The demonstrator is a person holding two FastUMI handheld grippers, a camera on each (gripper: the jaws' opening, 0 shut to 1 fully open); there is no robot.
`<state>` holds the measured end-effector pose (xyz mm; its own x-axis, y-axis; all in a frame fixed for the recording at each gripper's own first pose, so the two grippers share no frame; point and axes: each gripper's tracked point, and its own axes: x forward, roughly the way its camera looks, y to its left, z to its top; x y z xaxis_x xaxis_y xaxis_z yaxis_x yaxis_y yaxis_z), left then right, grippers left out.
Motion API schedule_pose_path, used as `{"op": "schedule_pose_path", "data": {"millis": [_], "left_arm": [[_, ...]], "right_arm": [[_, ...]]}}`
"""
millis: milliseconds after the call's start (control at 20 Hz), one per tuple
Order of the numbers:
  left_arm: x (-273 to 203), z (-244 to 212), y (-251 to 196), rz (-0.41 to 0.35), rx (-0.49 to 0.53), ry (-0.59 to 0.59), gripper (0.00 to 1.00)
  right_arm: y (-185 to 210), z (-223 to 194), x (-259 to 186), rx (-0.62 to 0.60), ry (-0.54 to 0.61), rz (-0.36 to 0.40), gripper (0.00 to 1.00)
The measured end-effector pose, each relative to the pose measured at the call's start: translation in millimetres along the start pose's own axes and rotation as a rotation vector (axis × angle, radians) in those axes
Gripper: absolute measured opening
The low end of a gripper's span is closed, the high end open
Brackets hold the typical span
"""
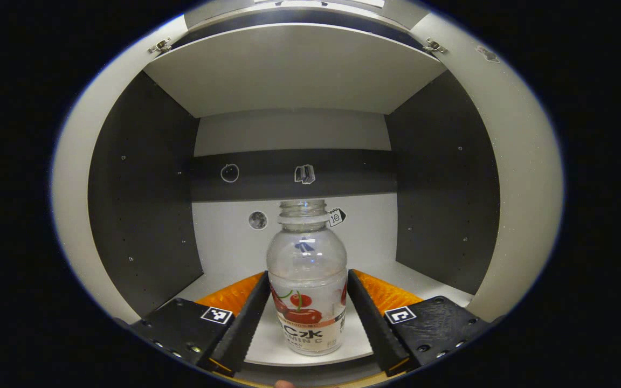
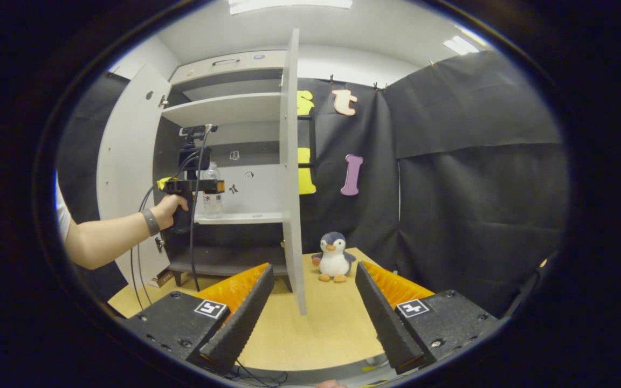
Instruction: Grasp the bottle in the cabinet with the left hand and place it on the coaster, then close the right door with the right hand and the left door with the left hand.
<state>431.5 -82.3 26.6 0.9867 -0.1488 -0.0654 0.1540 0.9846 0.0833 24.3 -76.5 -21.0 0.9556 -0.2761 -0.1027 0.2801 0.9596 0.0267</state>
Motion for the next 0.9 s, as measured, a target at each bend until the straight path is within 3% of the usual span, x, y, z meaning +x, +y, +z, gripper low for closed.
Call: {"op": "schedule_pose_path", "data": {"millis": [150, 200, 550, 900], "left_arm": [[-12.7, 6.2, 6.7, 0.009, 0.001, -0.016, 0.76], [-24.0, 15.0, 9.6, 0.016, -0.007, -0.041, 0.8], [-115.5, 55.2, 10.2, -0.028, 0.02, -0.145, 0.75], [-208.0, 4.4, -6.0, -0.052, -0.035, -0.116, 0.75]], "right_arm": [[0.1, 2.8, 3.0, 0.004, -0.009, 0.008, 0.99], [0.7, 3.4, 3.5, 0.001, -0.011, 0.013, 0.99], [27.3, 14.0, 4.7, -0.003, -0.041, 0.107, 0.99], [55.4, 18.0, -19.7, -0.008, -0.084, 0.229, 1.0]]}}
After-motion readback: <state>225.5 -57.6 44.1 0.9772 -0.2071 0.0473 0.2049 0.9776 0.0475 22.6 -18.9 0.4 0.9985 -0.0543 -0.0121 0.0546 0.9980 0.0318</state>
